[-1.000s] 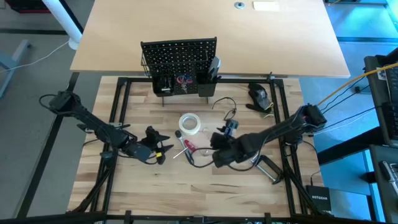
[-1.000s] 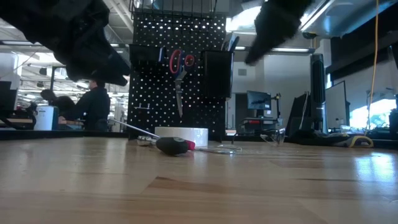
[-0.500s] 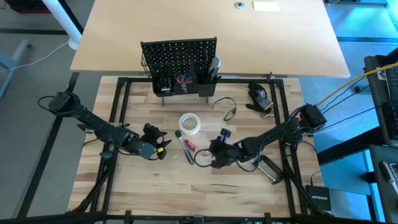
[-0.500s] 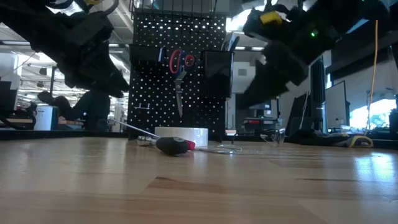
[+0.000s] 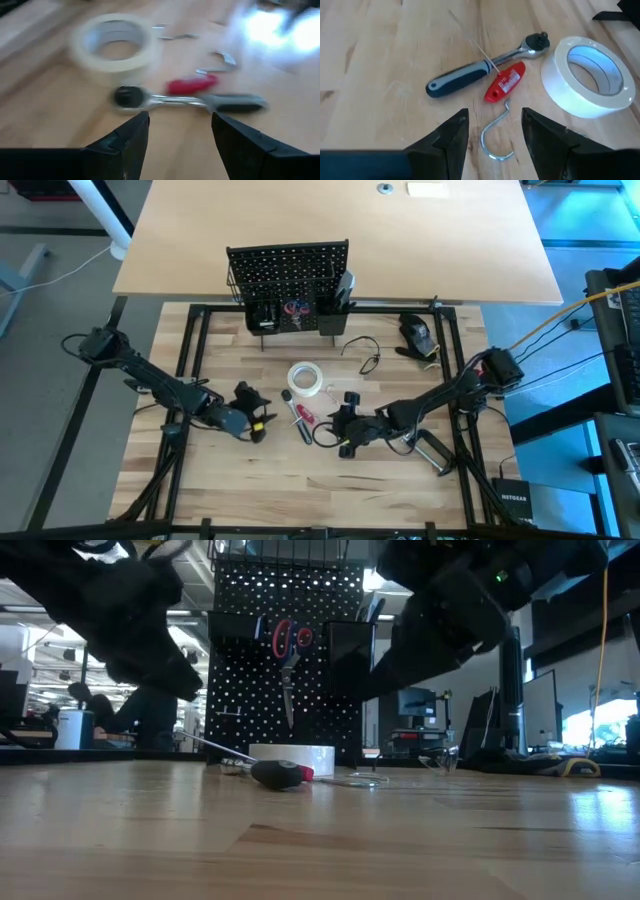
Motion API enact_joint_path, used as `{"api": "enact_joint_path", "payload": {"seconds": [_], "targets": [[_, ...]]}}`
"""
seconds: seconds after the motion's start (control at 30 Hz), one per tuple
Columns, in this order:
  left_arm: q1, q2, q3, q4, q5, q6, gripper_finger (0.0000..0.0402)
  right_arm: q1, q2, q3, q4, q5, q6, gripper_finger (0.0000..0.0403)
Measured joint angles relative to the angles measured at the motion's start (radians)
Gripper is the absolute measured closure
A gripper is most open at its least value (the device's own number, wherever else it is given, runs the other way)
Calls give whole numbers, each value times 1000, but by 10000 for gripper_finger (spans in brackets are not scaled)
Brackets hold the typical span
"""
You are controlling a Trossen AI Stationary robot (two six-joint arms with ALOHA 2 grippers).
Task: Hang tools onto peg board
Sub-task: Put the silver ratchet wrench into the left black bin on the peg board
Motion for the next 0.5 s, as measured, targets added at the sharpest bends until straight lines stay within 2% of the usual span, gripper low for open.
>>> {"api": "enact_joint_path", "payload": {"seconds": [0.07,0.27,0.5], "targets": [[-22,14,0,53,44,72,196,0,10,0,6,0,-3,221],[-55,88,0,161,47,141,196,-2,20,0,-2,-9,-5,221],[35,156,0,164,1,-58,196,-2,20,0,2,-8,-7,221]]}}
